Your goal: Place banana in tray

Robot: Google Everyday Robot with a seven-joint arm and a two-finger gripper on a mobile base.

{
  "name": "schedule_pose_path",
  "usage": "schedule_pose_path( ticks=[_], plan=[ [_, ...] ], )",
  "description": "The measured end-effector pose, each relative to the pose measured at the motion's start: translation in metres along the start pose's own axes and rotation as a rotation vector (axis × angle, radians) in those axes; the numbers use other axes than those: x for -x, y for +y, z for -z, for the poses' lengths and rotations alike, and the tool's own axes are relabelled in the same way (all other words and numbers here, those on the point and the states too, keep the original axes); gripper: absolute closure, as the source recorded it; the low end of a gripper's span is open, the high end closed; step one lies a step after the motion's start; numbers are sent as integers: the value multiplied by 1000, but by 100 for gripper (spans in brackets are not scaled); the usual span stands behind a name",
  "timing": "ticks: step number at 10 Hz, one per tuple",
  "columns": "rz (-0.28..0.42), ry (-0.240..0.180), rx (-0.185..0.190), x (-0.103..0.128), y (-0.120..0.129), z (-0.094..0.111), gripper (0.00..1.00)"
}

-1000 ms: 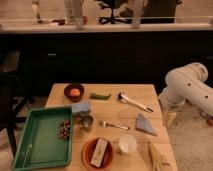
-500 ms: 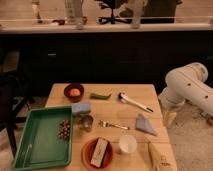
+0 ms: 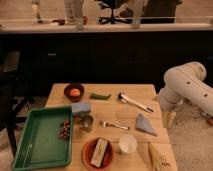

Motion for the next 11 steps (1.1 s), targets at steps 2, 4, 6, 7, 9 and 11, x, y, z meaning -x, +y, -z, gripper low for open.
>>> schedule_pose_path(
  ticks=[2,4,6,7,9,11],
  plan=[
    [239,-13,56,10,9,0,20],
    [460,-36,107,17,18,0,20],
    [606,-56,141,21,25,1,20],
    [650,-63,150,22,27,1,20],
    [681,-69,156,24,28,1,20],
    [695,-70,161,24,30,-1,20]
  ],
)
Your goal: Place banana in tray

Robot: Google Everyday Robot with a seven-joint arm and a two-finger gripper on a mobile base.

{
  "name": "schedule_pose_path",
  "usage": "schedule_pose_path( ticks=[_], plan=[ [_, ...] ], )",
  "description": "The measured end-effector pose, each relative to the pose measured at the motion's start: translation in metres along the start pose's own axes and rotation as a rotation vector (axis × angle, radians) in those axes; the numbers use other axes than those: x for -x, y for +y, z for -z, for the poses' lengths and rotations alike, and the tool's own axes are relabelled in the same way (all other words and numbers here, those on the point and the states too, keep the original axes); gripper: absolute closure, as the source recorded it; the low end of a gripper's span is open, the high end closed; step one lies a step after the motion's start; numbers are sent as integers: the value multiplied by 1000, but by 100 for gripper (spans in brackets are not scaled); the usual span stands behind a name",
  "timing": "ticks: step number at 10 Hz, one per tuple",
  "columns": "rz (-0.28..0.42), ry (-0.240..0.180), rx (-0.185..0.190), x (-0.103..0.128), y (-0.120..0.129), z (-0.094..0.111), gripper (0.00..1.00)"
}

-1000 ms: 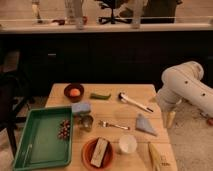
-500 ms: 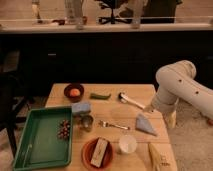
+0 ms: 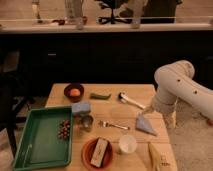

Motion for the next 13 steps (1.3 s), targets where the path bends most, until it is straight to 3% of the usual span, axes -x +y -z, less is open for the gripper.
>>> schedule_pose_path(
  ticks=[2,5,9,11,13],
  plan=[
    [43,-10,1,3,2,-16,20],
    [109,-28,-27,6,12,-58,20],
    [259,-19,-91,18,43,-59,20],
    [300,-10,-97,22,54,-66,20],
    [318,-6,-57,27,58,-83,20]
  ],
)
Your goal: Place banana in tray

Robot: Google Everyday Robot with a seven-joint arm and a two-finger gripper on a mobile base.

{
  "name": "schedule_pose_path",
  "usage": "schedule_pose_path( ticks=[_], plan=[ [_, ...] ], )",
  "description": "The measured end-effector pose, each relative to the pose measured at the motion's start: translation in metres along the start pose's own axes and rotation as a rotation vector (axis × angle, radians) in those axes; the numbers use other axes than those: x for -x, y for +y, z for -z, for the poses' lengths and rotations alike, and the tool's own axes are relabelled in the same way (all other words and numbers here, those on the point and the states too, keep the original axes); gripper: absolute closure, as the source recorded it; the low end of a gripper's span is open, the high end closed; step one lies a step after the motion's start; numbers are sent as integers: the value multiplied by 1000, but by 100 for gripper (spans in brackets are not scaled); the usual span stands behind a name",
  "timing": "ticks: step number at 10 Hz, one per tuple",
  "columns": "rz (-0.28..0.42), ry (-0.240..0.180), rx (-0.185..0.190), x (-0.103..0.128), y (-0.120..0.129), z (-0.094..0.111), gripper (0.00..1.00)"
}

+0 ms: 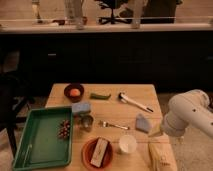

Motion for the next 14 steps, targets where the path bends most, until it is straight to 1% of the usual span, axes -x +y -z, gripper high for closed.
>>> schedule_pose_path(
  ticks=[1,3,5,7,9,11,13,14],
  plan=[
    [10,4,17,-1,-3,-9,20],
    [6,5,57,1,0,-24,20],
    [0,0,85,-3,2,-38,20],
    [-9,-7,101,-7,3,-51,20],
    [-24,-3,95,-13,4,-60,20],
    [-48,24,77,-18,3,-65,20],
    [-73,55,49,-23,-1,-71,20],
    [-80,61,45,-24,-1,-74,20]
  ],
)
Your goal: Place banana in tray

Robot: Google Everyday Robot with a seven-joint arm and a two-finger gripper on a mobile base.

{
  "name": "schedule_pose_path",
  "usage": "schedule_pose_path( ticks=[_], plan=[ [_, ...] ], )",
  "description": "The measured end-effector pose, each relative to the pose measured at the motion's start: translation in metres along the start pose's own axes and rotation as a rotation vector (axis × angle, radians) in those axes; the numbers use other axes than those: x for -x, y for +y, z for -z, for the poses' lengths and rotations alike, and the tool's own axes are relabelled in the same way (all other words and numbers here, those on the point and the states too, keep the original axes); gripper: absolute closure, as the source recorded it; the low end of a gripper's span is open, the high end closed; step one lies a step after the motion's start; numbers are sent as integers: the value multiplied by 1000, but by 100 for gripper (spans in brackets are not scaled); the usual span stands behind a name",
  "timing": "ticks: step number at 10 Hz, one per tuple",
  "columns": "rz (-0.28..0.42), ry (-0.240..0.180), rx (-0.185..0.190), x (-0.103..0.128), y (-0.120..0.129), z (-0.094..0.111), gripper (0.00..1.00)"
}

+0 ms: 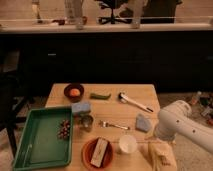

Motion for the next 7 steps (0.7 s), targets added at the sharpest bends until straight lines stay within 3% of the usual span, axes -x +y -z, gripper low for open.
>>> schedule_pose_path(
  ticks=[3,7],
  plan=[
    [-19,-3,-19,2,-2,-14,20],
    [-51,-48,-45,10,3,-33,20]
  ],
)
